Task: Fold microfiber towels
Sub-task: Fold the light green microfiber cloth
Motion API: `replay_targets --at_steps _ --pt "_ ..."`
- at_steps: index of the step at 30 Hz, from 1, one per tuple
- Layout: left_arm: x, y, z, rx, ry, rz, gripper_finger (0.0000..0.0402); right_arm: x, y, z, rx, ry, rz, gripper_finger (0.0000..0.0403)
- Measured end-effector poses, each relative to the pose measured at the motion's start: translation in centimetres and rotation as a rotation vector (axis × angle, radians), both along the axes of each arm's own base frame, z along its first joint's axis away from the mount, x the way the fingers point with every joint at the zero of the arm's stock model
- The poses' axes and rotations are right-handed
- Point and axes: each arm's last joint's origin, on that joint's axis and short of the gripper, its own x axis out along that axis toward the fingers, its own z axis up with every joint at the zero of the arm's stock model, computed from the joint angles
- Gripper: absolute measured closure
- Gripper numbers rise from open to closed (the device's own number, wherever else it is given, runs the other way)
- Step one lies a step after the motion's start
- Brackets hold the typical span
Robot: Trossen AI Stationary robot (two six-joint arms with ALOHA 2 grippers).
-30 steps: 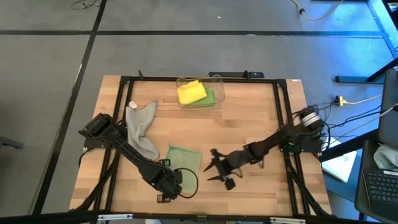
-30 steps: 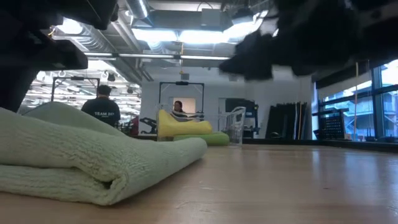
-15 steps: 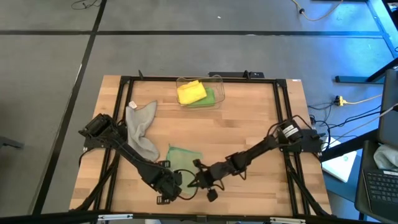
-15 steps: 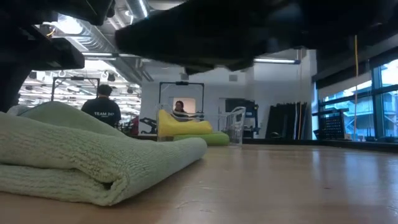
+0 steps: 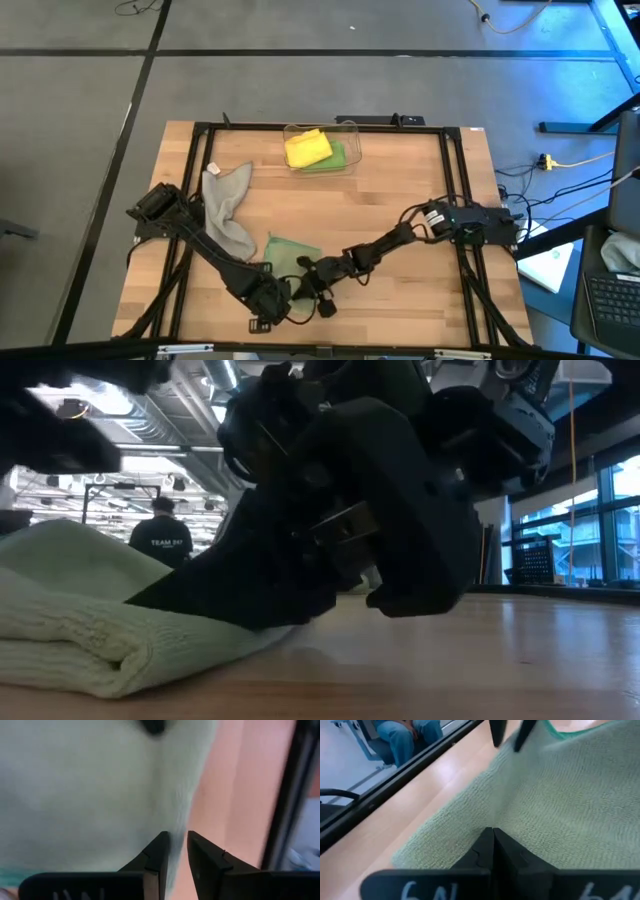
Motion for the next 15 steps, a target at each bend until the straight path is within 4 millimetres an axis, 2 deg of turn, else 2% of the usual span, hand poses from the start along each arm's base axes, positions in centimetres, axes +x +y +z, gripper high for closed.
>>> replay_targets --at_steps 6,9,12,15 --pt "-0.6 -0.1 0.0 -0.130 0.165 0.051 0.0335 -0.1 0.0 -0.7 0.009 0.009 0.016 0.0394" --pt "-0.7 0.3 0.7 -0.145 0.179 0.090 0.0339 -0.1 0.0 -0.7 0.012 0.014 0.023 0.0394" --pt "-0.6 1.0 2.4 -0.129 0.096 0.139 0.0348 -0.1 0.0 -0.7 0.020 0.022 0.041 0.0394" --pt "-0.4 1.9 4.8 -0.032 -0.085 0.162 0.0357 -0.2 0.1 -0.7 0.021 0.026 0.046 0.0393"
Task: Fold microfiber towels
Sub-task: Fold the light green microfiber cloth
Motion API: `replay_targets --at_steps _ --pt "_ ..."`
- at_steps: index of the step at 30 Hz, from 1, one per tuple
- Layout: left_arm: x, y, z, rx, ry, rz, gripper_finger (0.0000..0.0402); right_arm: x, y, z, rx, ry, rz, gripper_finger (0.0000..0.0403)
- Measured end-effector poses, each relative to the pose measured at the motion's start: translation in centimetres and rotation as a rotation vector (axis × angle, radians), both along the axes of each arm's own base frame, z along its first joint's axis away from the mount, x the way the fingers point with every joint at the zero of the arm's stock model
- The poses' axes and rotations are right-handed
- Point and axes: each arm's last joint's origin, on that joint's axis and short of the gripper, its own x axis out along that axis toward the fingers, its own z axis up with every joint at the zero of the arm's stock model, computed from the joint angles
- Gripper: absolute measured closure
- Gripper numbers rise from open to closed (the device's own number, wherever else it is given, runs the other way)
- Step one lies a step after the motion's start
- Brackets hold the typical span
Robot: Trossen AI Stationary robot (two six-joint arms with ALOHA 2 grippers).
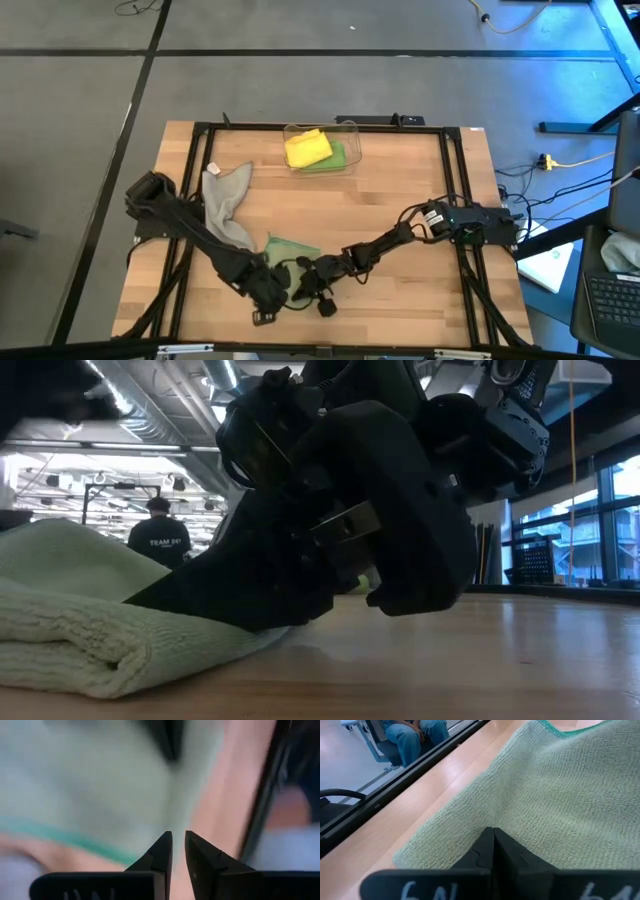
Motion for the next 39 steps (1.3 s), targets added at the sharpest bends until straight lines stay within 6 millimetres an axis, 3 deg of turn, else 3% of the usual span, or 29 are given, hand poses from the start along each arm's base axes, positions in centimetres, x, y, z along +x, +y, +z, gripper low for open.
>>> replay_targets --at_steps 4,7,13,16,21,28,39 --pt "0.6 0.8 1.9 0.238 -0.275 0.027 0.0367 0.0 0.0 0.0 0.001 0.000 0.003 0.0393" --pt "1.3 1.0 1.3 0.234 -0.251 -0.019 0.0371 0.0 0.1 0.0 0.006 0.003 0.012 0.0393" --pt "1.6 1.8 -3.8 0.272 -0.072 -0.015 0.0374 -0.1 0.1 0.0 0.015 0.009 0.032 0.0393" --pt "1.0 1.7 -6.9 0.203 -0.003 -0.046 0.0374 -0.1 0.2 0.0 0.015 0.014 0.040 0.0393" --pt "-0.4 1.9 -9.1 0.111 0.079 -0.009 0.0374 -0.1 0.2 0.0 0.011 0.012 0.045 0.0393" --pt "-1.6 1.7 -8.4 0.202 0.055 0.000 0.0374 -0.1 0.2 0.0 0.010 0.010 0.048 0.0393" --pt "-2.4 3.1 -7.0 0.297 0.058 0.038 0.0374 -0.1 0.2 0.0 0.012 0.011 0.049 0.0393"
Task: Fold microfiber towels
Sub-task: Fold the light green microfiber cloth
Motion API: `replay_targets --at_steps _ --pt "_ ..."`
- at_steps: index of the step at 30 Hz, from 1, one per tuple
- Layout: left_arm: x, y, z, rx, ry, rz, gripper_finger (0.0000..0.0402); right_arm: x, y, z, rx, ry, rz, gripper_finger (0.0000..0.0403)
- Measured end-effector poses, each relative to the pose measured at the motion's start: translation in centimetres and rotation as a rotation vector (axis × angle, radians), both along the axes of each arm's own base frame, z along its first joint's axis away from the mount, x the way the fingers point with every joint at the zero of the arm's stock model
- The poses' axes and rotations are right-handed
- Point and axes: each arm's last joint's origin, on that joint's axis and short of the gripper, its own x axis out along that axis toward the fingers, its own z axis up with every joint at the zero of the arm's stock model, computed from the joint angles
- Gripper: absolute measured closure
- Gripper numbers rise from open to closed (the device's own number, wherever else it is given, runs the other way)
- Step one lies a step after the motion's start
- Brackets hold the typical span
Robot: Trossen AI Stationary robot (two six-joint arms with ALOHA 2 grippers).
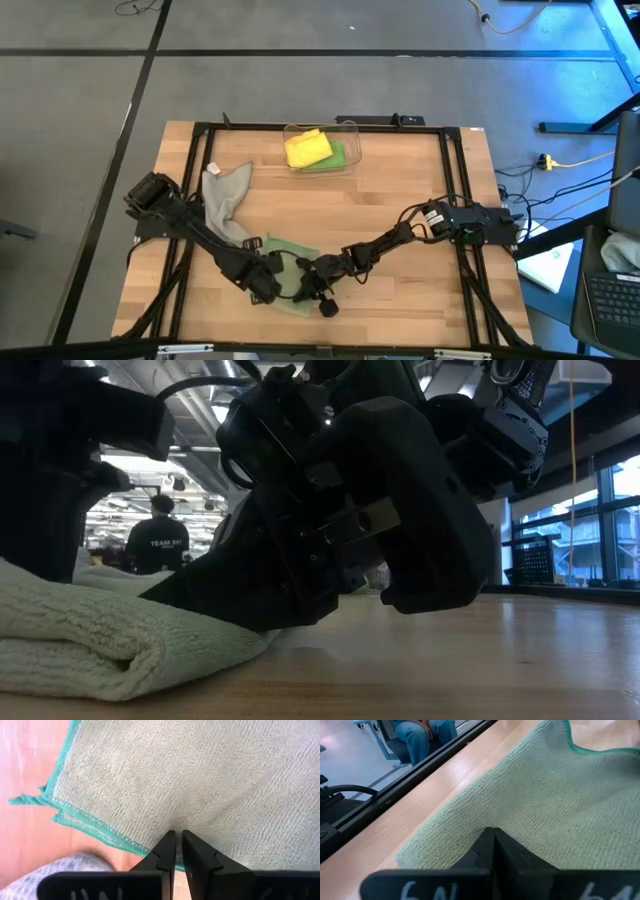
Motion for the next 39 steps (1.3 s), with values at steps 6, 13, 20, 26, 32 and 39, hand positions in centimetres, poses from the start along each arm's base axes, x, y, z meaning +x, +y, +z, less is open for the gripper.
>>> replay_targets --at_steps 6,13,20,26,32,39 --pt "-0.9 0.3 0.9 -0.083 0.085 0.094 0.0374 0.0 0.0 0.0 -0.003 -0.003 0.009 0.0393" --pt "-1.1 -1.1 3.8 -0.161 0.005 0.167 0.0374 0.0 0.0 0.0 -0.006 -0.008 0.019 0.0393" --pt "0.8 -4.7 7.9 -0.043 -0.450 -0.039 0.0374 -0.4 0.3 -0.1 0.028 0.017 0.165 0.0393" --pt "2.8 -5.5 4.5 -0.017 -0.427 -0.060 0.0374 -0.7 0.4 -0.2 0.028 0.024 0.274 0.0393" --pt "3.7 -5.9 0.2 -0.015 -0.293 -0.060 0.0374 -0.5 -0.2 -0.1 0.003 0.017 0.258 0.0393" --pt "3.9 -6.3 -1.7 -0.059 -0.207 -0.069 0.0374 -0.1 -3.0 0.8 -0.028 0.107 0.237 0.0393"
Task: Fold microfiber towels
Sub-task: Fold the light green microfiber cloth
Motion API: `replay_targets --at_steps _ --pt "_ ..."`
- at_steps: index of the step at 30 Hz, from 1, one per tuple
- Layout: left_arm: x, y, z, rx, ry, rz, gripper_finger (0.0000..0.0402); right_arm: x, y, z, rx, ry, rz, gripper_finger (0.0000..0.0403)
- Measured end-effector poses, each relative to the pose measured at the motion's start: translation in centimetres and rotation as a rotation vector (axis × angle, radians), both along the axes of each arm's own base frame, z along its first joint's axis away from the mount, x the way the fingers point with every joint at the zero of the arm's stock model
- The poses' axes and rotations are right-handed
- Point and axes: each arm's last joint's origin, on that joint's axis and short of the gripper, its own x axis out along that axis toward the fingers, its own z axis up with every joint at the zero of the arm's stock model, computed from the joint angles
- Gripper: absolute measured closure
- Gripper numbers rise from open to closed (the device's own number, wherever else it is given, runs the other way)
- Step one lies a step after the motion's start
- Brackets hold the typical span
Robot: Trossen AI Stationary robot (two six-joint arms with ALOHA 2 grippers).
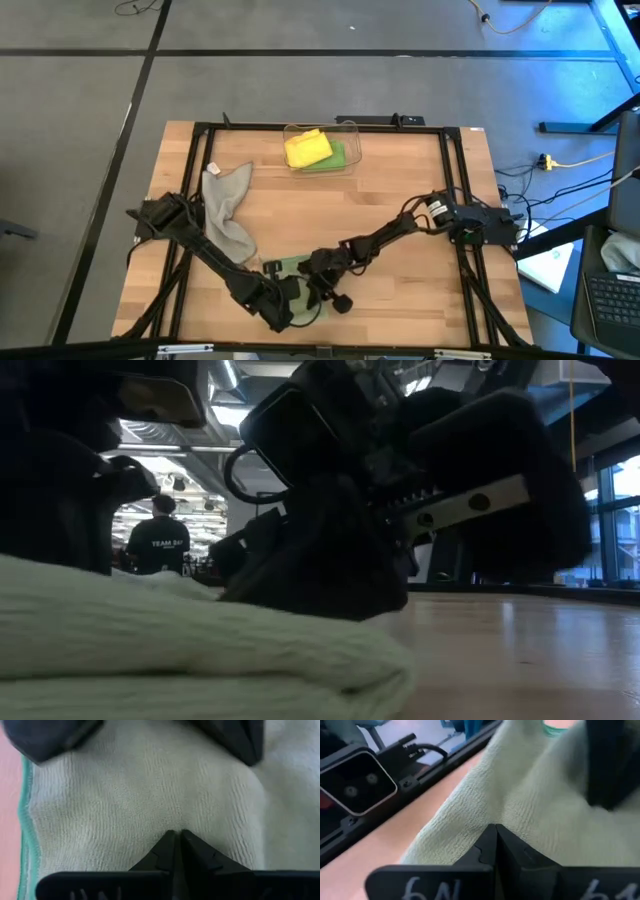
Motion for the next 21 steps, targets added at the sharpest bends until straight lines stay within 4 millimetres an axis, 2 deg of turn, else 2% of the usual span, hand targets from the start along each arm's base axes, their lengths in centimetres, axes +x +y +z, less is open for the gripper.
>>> replay_targets --at_steps 4,10,13,17,21 --pt "-0.7 0.0 0.7 0.006 0.005 0.036 0.0374 -0.3 -1.1 0.9 -0.015 0.078 0.012 0.0393" --pt "-1.8 0.0 5.1 0.057 -0.103 0.058 0.0374 -0.6 -1.1 2.3 -0.038 0.072 0.011 0.0393" --pt "-1.9 0.0 6.6 0.104 -0.183 0.077 0.0374 -0.7 -0.8 2.7 -0.033 0.062 0.012 0.0393" --pt "-1.7 -0.1 7.1 0.127 -0.228 0.090 0.0374 -1.0 0.4 2.7 -0.042 0.058 0.020 0.0392" --pt "-1.1 -0.3 6.9 0.104 -0.258 0.095 0.0374 -1.4 1.8 2.8 -0.052 0.033 0.035 0.0370"
